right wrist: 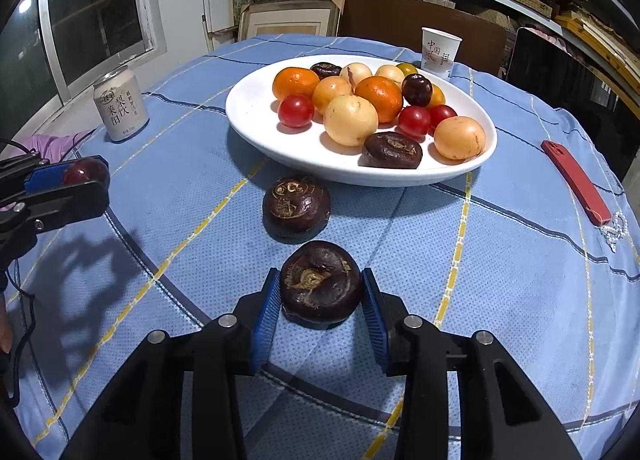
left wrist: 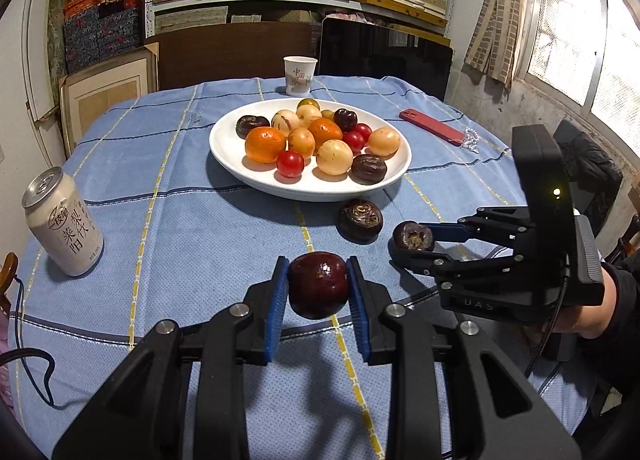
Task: Organize fruits
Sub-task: 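Grasp a dark brown fruit with the right tool while the left tool holds the red fruit, then carry both fruits over the plate and open both tools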
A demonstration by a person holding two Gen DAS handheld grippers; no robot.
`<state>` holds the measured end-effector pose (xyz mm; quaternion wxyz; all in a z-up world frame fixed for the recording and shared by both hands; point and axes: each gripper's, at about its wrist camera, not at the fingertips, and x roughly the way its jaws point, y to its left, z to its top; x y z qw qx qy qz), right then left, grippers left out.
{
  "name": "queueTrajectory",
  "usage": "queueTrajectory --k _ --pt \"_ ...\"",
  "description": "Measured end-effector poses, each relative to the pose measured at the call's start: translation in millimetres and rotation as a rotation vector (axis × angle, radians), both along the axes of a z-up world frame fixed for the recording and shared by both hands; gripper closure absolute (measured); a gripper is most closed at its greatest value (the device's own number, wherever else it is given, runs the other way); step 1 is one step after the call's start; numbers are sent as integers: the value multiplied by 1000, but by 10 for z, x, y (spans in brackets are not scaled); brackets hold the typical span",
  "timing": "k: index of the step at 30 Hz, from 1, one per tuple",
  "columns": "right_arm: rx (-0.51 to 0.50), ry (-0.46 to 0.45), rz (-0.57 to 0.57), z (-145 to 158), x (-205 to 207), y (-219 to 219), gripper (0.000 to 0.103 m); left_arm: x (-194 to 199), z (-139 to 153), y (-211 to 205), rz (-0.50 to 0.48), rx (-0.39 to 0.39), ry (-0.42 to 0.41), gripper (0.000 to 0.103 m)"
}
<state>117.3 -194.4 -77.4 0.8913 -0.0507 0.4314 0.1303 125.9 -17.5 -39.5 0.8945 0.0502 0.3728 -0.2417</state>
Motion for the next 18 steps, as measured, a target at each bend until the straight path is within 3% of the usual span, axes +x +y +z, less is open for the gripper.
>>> queueTrajectory --k 9,18 --pt "53 -69 -28 195 -309 -195 63 -81 83 -8 -9 -8 -13 75" --pt "74 -239 -76 800 -505 -655 63 -46 570 2 -25 -22 -83 75"
